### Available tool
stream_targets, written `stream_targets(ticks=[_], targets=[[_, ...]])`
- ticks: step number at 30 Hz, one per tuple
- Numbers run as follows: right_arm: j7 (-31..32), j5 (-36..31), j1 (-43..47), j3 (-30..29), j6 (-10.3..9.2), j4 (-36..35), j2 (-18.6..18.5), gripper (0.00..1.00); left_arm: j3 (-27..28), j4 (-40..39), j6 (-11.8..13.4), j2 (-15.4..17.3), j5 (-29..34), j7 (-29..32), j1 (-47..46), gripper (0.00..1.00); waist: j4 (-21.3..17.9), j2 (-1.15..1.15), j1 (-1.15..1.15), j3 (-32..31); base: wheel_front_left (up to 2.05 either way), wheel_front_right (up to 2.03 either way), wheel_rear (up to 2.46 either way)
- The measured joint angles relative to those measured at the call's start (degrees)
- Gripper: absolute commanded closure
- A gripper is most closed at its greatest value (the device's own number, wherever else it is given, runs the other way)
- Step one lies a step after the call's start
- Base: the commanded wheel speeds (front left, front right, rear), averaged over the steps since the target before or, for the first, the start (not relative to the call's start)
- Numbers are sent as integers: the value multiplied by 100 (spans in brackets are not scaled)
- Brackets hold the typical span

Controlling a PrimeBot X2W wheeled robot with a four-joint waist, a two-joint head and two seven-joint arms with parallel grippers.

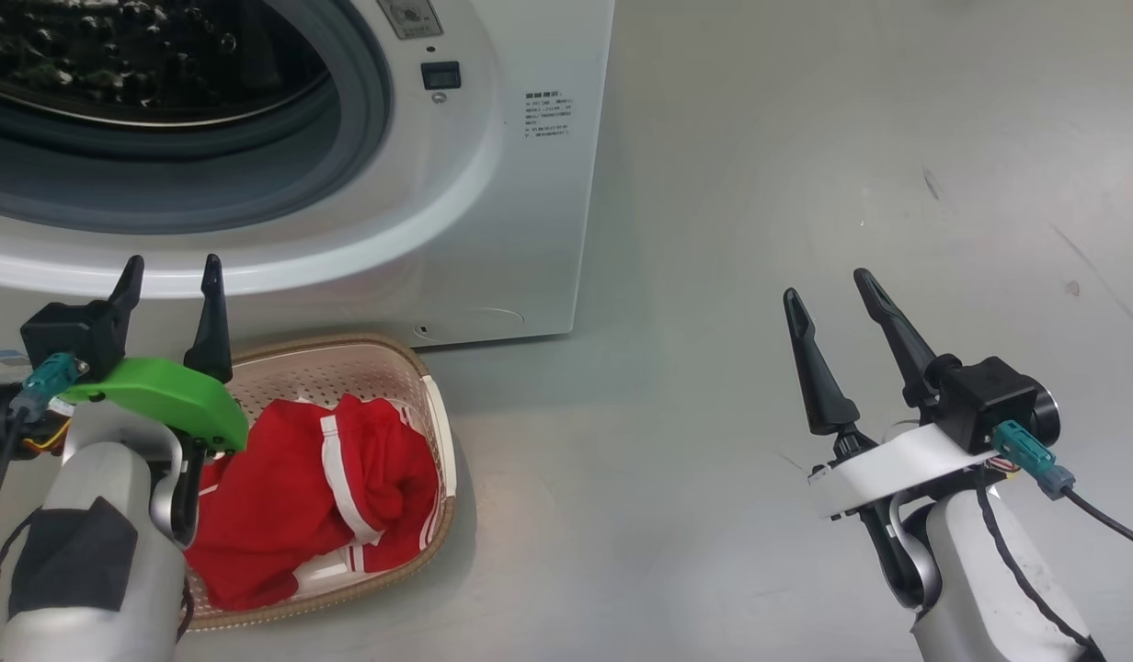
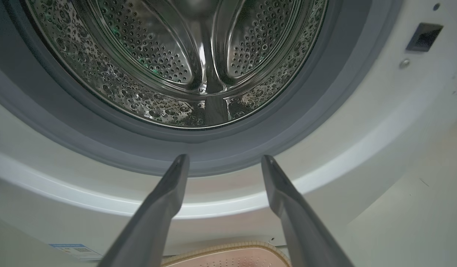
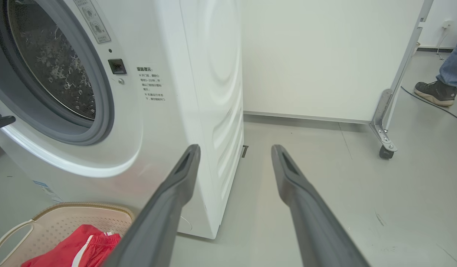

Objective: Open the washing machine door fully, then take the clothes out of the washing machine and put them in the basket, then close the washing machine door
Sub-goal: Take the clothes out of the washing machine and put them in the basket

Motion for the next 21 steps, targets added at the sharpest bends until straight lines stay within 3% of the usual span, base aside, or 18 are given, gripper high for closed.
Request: stream_targets(ticks=[21], targets=[[0, 24, 505, -235, 0, -66, 5, 0, 390, -1652, 7, -409, 136, -1, 1327, 0, 376, 0, 0, -897, 0, 0, 0]])
